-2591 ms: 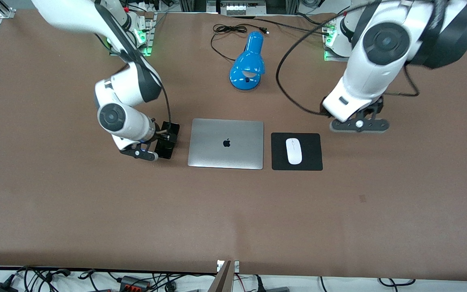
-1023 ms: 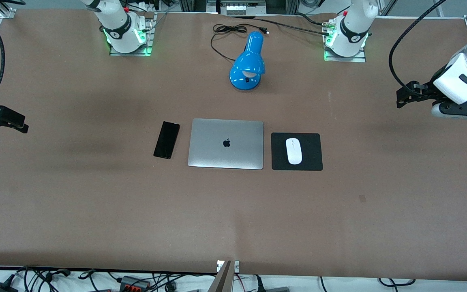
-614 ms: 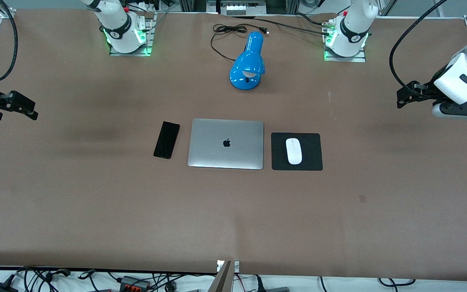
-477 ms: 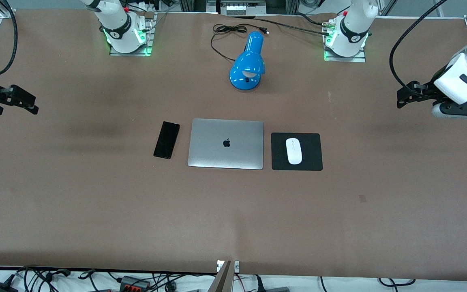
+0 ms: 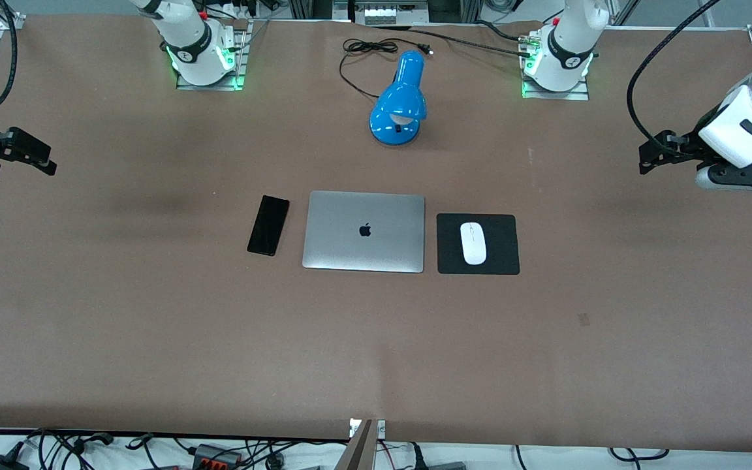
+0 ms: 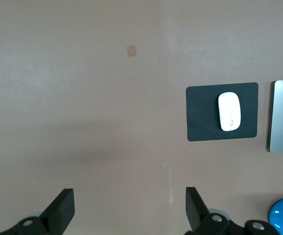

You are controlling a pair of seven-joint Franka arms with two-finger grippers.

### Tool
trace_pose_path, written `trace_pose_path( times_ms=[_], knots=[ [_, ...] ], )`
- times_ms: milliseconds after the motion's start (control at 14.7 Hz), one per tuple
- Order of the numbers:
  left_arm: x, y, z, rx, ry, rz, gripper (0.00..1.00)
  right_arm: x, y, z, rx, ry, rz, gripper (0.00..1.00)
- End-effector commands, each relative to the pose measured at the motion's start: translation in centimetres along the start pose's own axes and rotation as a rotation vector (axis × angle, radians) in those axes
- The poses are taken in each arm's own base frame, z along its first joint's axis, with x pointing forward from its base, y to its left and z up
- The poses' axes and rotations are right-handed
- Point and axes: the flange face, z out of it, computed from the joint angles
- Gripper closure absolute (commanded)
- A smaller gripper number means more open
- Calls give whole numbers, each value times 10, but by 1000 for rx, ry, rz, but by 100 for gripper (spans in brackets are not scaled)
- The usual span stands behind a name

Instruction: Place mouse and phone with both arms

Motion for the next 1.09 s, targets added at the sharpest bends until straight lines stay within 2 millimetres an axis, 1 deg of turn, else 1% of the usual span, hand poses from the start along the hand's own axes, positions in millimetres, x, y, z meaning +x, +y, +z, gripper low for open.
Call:
trace_pose_path(
  times_ms=[0, 68, 273, 545, 614, 750, 1023],
  knots=[
    [-2, 4, -6, 14, 17, 23, 0, -2, -3, -6, 7, -2, -3, 0],
    [-2, 2, -6, 13, 16, 19, 0, -3, -1, -7, 10, -1, 3, 0],
    [-1, 4, -5, 14, 16, 24, 0, -2, 0, 0, 12, -10, 6, 0],
    [-1, 5, -4, 13, 14, 26, 0, -1, 2, -3, 6, 0, 7, 0],
    [0, 0, -3, 12, 13, 18, 0, -2, 4, -3, 6, 1, 12, 0],
    [0, 4, -4, 13, 14, 23, 0, -3, 7, -5, 9, 5, 18, 0],
    [0, 5, -6, 13, 19, 21, 0, -3, 3, -7, 4, 6, 10, 0]
  ],
)
